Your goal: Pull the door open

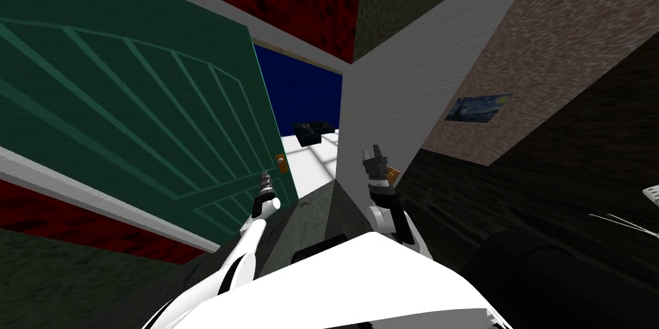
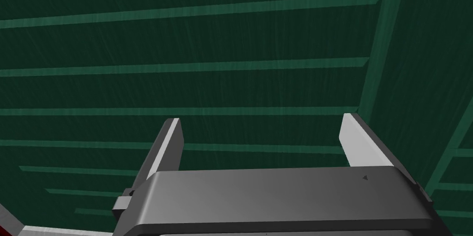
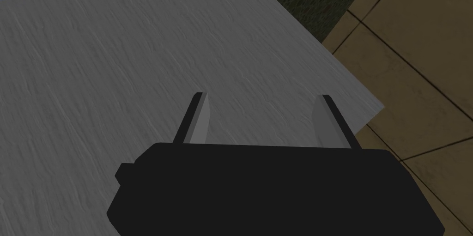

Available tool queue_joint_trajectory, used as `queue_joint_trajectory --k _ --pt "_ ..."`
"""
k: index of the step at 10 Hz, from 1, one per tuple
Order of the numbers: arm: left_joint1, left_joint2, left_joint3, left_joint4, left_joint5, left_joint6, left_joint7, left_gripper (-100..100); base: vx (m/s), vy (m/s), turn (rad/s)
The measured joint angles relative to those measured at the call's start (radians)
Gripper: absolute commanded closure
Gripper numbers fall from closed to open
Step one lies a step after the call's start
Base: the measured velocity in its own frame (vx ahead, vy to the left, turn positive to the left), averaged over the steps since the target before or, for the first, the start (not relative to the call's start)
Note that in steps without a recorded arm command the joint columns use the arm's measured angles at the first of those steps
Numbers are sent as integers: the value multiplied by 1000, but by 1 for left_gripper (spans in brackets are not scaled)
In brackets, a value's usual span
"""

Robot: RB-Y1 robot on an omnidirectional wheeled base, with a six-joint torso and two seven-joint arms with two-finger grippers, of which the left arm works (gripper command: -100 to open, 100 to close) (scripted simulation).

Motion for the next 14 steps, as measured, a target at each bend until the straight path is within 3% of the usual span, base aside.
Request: queue_joint_trajectory --k 7,10,12,14 --pt "-113 -11 44 189 35 -10 -26 -100 62 31 -76" --pt "-142 -14 55 240 45 -11 -32 -100 62 11 -62" --pt "-117 27 52 219 46 10 -1 -100 176 -27 -125" --pt "-144 91 46 318 48 -27 52 -100 166 -11 -87"
